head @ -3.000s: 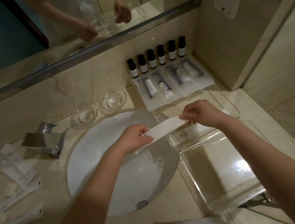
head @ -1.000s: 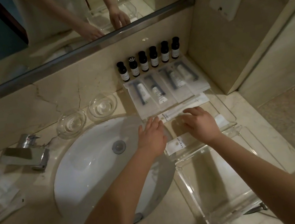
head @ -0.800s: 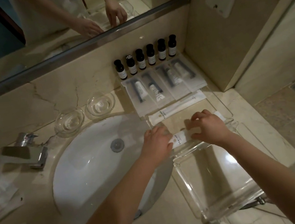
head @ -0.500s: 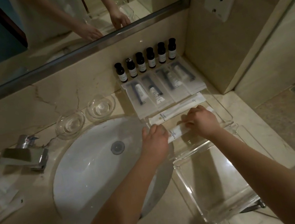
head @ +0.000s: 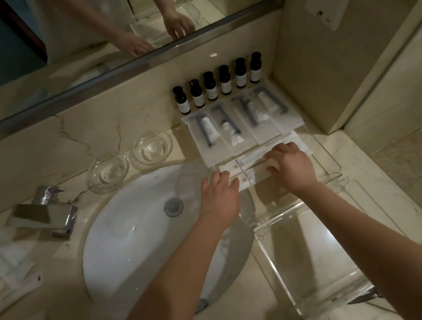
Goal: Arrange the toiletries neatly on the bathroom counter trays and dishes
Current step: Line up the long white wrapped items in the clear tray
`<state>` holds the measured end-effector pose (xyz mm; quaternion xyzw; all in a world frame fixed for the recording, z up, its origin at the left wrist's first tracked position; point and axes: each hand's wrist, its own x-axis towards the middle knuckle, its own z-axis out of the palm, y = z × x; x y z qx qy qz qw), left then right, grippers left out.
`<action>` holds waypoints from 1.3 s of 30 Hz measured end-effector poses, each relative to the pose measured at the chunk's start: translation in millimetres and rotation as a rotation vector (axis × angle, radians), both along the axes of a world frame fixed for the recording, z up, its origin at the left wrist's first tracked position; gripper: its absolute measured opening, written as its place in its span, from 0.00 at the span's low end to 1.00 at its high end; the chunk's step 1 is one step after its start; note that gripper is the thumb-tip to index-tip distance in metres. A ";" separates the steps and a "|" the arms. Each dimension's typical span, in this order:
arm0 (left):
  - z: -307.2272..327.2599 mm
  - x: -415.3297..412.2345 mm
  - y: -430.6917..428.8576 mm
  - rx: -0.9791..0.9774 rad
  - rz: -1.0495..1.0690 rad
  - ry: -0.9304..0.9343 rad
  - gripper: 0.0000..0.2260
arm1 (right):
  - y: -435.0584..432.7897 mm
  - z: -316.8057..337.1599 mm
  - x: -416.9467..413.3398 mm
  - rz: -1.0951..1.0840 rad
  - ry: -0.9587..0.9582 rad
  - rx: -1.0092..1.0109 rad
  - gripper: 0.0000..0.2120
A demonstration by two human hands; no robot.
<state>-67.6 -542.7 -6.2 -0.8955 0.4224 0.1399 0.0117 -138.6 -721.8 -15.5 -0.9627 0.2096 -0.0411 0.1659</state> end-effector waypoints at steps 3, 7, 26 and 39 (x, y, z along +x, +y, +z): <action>10.4 -1.0 14.1 -0.082 0.025 -0.009 0.21 | 21.8 10.3 -5.4 0.054 -0.036 0.005 0.13; 26.4 -1.4 49.1 -0.141 0.119 -0.024 0.21 | 62.2 27.4 -7.3 0.171 0.025 0.035 0.17; 27.4 14.9 380.2 0.002 0.840 0.097 0.22 | 350.6 52.8 78.7 0.789 0.406 0.059 0.21; 3.1 39.4 525.7 0.102 0.856 0.119 0.19 | 527.3 20.1 129.1 1.002 0.464 -0.107 0.25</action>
